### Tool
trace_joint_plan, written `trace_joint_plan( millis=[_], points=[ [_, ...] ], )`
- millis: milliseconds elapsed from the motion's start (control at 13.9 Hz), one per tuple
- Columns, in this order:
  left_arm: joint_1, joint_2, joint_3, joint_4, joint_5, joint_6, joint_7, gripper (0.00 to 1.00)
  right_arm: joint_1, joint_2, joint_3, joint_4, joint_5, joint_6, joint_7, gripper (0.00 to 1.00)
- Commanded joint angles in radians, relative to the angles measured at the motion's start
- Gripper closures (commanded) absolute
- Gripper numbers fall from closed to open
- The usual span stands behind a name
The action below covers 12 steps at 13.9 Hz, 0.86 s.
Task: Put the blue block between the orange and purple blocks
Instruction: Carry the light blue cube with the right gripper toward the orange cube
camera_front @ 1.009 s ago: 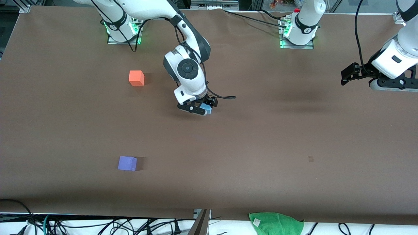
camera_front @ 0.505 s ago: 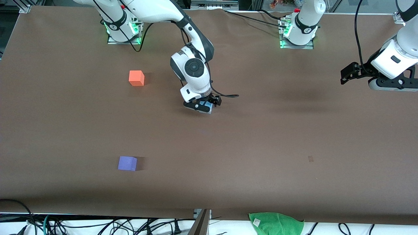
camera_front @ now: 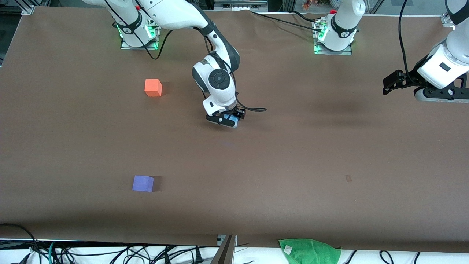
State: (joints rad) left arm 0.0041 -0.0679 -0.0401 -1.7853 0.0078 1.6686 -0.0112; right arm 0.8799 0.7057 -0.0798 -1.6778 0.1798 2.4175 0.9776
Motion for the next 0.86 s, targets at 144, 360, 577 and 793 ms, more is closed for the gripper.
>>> trace_joint_plan(
  millis=[144,360,577,793],
  points=[
    [0.010,-0.015,-0.006,-0.013,-0.020,-0.007,0.013,0.00,-0.006,-0.099,-0.076,-0.013,0.000,-0.128,-0.126,0.79],
    [0.008,-0.015,-0.007,-0.011,-0.022,-0.007,0.013,0.00,-0.015,-0.190,-0.214,-0.034,0.009,-0.289,-0.414,0.79],
    [0.010,-0.015,-0.006,-0.011,-0.022,-0.018,0.014,0.00,-0.019,-0.297,-0.363,-0.225,0.023,-0.263,-0.711,0.79],
    [0.010,-0.015,-0.006,-0.011,-0.022,-0.018,0.014,0.00,-0.030,-0.339,-0.436,-0.416,0.079,-0.091,-0.917,0.78]
  ],
)
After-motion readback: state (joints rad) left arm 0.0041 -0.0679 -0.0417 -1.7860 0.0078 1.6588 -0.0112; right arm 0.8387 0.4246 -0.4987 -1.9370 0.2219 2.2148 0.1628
